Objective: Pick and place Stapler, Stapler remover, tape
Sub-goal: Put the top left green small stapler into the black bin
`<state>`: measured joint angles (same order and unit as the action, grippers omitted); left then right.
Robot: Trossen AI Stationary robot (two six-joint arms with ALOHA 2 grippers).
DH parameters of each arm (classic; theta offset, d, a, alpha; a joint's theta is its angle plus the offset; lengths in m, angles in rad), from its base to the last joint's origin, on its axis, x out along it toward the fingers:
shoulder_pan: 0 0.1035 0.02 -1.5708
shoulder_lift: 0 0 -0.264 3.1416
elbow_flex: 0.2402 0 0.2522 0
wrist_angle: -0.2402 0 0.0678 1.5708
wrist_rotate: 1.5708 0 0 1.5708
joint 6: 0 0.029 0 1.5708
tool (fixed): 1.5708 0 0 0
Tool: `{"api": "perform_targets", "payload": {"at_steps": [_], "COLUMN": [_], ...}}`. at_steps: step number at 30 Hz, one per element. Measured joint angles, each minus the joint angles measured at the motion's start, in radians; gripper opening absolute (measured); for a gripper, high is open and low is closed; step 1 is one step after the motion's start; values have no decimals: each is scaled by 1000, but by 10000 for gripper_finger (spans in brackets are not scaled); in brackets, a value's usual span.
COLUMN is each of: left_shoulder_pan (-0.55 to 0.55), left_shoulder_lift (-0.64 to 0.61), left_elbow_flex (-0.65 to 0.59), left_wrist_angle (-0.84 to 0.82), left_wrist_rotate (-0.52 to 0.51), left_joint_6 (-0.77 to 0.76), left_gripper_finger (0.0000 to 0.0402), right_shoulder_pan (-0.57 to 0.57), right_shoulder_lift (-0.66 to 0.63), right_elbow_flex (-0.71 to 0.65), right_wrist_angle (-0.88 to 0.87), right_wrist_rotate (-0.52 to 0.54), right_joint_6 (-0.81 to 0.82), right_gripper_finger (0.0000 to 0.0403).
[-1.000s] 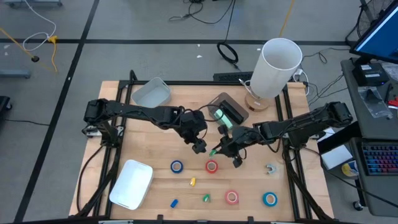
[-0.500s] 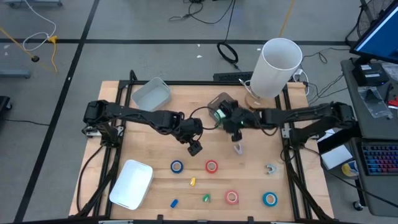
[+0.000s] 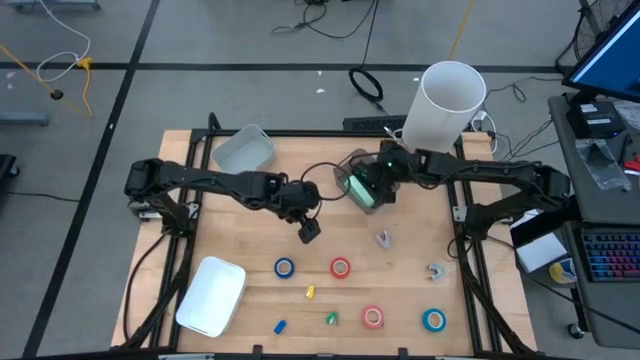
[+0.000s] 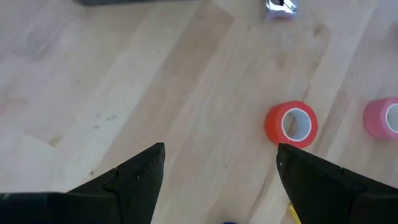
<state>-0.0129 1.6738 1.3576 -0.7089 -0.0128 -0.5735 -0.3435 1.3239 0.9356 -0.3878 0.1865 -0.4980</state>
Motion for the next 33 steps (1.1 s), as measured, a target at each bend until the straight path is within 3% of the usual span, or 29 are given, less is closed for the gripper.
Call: {"api": "perform_targets", "payload": {"at_steps": [11, 18, 33], "left_shoulder_pan": [54, 53, 67], "left_shoulder_lift": [-184, -263, -291], "left_elbow_flex": [-315, -450, -499], "left_wrist_angle": [354, 548, 541], "left_wrist_rotate": [46, 47, 47], "left_joint_6": [-55, -87, -84], "left_gripper_finger": [308, 308, 308], "right_shoulder_pan": [-10, 2, 21], "right_shoulder_lift": [14, 67, 136], "right_elbow_flex": [0, -2, 0], "right_wrist_angle": [-155, -187, -230], "right_wrist_rotate": [-89, -133, -84], "right_joint_6": [-44, -33, -14], "right_gripper_finger": [55, 55, 55]}}
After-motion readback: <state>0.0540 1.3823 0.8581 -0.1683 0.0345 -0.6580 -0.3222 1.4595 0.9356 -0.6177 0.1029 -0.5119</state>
